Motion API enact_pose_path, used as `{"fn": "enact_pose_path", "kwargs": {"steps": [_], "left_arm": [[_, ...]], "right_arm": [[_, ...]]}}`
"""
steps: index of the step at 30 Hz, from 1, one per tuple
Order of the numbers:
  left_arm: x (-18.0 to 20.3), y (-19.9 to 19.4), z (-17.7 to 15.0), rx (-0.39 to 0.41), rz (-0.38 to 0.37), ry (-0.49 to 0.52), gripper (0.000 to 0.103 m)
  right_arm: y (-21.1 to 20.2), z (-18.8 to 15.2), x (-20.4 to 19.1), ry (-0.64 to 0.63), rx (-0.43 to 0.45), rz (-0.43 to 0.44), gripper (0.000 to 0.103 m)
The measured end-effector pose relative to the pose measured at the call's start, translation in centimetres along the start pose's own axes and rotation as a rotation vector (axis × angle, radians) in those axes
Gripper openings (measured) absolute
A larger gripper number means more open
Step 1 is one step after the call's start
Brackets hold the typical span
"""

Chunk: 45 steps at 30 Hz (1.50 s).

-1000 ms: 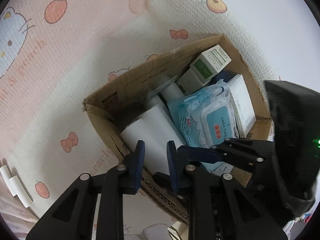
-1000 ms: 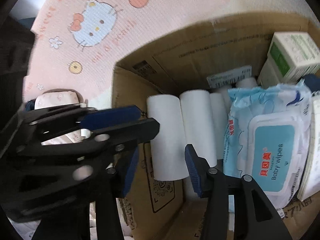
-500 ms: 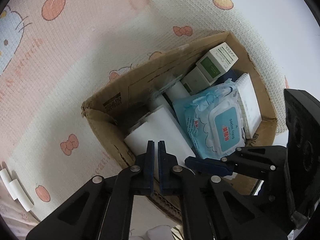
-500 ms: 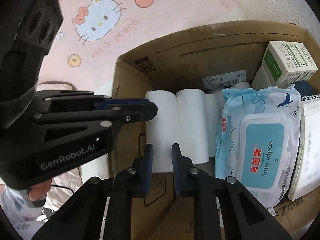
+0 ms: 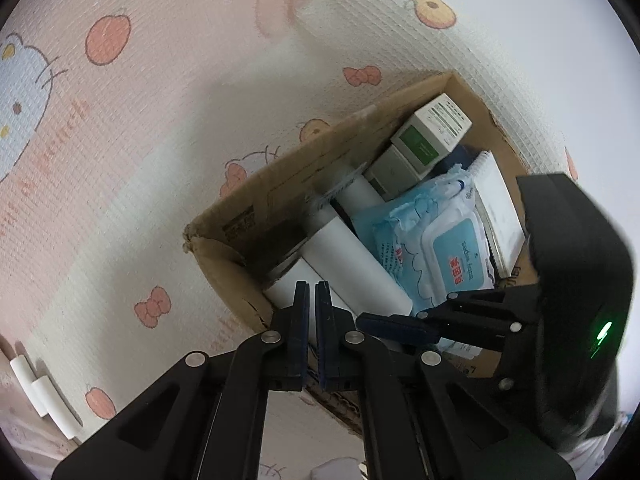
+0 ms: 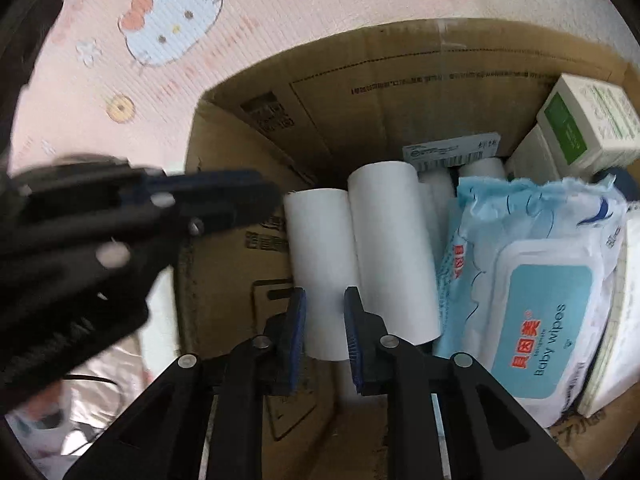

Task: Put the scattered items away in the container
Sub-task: 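Lower the tube into the box beside the paper rolls and open the left gripper, then withdraw the left gripper from the box back toward the remaining tubes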

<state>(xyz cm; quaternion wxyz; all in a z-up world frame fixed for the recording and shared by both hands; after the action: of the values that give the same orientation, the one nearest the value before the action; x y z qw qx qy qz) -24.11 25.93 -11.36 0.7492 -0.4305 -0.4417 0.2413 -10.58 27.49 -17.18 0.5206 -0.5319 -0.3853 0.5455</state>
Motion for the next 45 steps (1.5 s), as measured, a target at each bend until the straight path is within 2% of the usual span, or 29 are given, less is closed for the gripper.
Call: {"fn": "enact_pose_path", "kwargs": {"steps": [2, 8, 14, 16, 18, 19, 21, 24, 26, 27, 30, 34, 39, 45], "left_arm": [[0.4, -0.1, -0.1, 0.016, -0.006, 0.015, 0.003], [1.9, -1.3, 0.1, 0.079, -0.010, 0.082, 0.003], [3.7, -3.3, -0.1, 0.162, -0.015, 0.127, 0.005], [3.7, -3.9, -0.3, 0.196, -0.033, 0.101, 0.014], [3.6, -4.3, -0.6, 0.228, -0.073, 0.065, 0.034], [3.6, -4.5, -0.7, 0.237, -0.091, 0.053, 0.038], [3.5, -4.8, -1.0, 0.256, -0.121, 0.030, 0.048], [3.0, -5.5, -1.4, 0.275, -0.109, 0.017, 0.054], [2.4, -6.1, -1.8, 0.307, -0.102, -0.004, 0.055], [1.9, -6.6, -2.0, 0.323, -0.103, -0.017, 0.056], [0.9, -7.6, -2.7, 0.354, -0.102, -0.037, 0.056], [-0.9, -9.0, -4.3, 0.395, -0.042, -0.064, 0.057], [-3.2, -11.2, -8.9, 0.530, 0.004, -0.099, 0.057], [-7.1, -13.3, -13.9, 0.626, 0.133, -0.143, 0.057]], "right_arm": [[-0.6, -0.1, -0.1, 0.006, 0.013, 0.023, 0.016], [-2.7, -0.5, -0.3, 0.018, 0.065, -0.004, 0.017], [-5.1, -1.2, -1.1, 0.006, 0.135, -0.109, 0.017], [-6.0, -1.7, -1.6, -0.006, 0.168, -0.159, 0.017], [-7.1, -2.3, -1.3, -0.024, 0.195, -0.205, 0.017], [-7.6, -2.6, -0.8, -0.033, 0.202, -0.221, 0.017], [-7.7, -1.1, -0.6, -0.048, 0.206, -0.243, 0.017], [-8.0, -1.4, -1.2, -0.073, 0.208, -0.297, 0.021], [-8.2, -1.6, -1.5, -0.104, 0.220, -0.338, 0.039], [-8.2, -1.7, -2.0, -0.119, 0.233, -0.353, 0.044], [-8.4, -1.8, -3.1, -0.155, 0.267, -0.370, 0.047], [-8.3, -2.4, -4.4, -0.187, 0.281, -0.360, 0.048], [-8.7, -3.7, -6.0, -0.205, 0.369, -0.367, 0.049], [-8.5, -5.2, -8.2, -0.201, 0.438, -0.367, 0.049]]}}
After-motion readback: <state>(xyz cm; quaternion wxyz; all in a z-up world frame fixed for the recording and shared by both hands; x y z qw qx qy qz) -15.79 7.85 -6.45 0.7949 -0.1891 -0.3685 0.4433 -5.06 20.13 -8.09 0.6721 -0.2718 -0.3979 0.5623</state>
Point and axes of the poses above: each gripper's, at about its wrist camera, not at the fingertips, and y roughly the way its jaws point, x to its right, z to its top, the point moved 7 cm from there along y, roughly the way its jaws point, and after that the axes turned 11 degrees about -z, right-handed, at the moved point
